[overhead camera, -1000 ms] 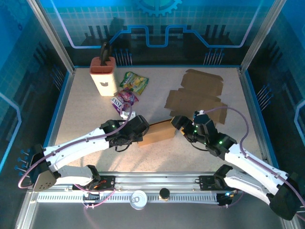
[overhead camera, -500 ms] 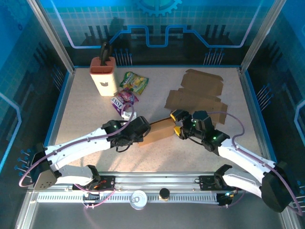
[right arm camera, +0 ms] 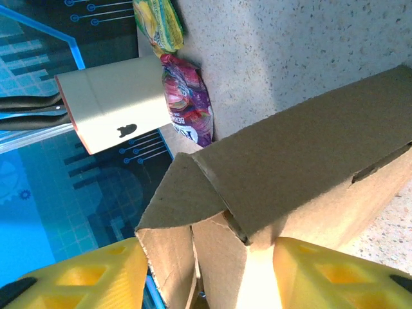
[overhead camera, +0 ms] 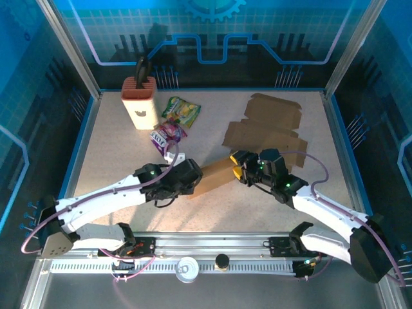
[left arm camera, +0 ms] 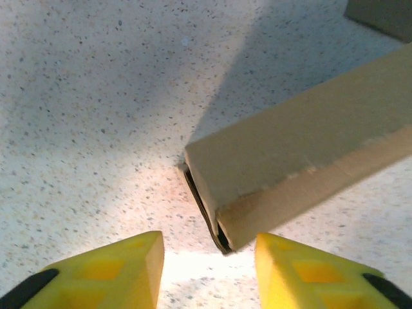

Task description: Fold the paper box

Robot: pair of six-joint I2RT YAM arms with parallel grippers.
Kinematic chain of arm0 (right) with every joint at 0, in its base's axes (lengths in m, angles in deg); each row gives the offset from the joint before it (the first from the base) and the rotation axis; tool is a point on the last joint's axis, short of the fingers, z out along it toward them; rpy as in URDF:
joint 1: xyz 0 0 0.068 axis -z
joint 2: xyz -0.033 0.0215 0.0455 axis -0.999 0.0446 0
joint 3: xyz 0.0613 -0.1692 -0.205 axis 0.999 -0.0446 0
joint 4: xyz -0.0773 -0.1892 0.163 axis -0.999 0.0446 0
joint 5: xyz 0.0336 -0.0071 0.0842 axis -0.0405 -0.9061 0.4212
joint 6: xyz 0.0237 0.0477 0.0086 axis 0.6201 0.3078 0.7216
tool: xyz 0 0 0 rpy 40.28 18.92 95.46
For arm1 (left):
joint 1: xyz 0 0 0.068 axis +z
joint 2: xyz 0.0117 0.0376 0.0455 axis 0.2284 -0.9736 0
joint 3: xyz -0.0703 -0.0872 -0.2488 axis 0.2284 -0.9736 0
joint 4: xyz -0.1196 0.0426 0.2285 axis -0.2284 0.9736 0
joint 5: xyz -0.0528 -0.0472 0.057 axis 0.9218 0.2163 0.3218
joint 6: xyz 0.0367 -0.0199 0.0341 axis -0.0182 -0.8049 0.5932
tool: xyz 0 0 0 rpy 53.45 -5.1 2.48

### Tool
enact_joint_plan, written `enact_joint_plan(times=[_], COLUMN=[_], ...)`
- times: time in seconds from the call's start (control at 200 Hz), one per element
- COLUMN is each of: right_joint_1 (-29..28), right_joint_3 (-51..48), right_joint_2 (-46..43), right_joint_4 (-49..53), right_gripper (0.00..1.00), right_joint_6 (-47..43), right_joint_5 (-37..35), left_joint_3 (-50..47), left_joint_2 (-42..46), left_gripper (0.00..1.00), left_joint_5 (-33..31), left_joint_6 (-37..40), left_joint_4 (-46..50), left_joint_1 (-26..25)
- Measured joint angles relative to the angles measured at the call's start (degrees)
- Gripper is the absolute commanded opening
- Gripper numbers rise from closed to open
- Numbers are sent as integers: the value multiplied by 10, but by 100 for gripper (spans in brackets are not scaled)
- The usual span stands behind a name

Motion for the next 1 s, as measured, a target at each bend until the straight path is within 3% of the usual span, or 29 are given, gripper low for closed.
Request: enact_joint_plan(times=[0.09,0.29,0.54,1.0], right_joint_1=[0,0,-1,-2], right_joint_3=[0,0,-9,-17], right_joint_2=[11,19,14,14], right_joint_4=[-12,-22,-20,-21], right_gripper=[46,44,36,35], right_joint_6=[-1,-1,-9,-10], right_joint_5=[0,0,-4,-4], left_joint_3=[0,-4,-26,-75], left_joint_2=[34,89,99,98], left_gripper=[54,57,58,51], left_joint_5=[9,41,84,134], left_joint_6=[2,-2,-2,-20], left_joint_4=[-3,-21,-55,-127], left_joint_1=[0,33,95,154])
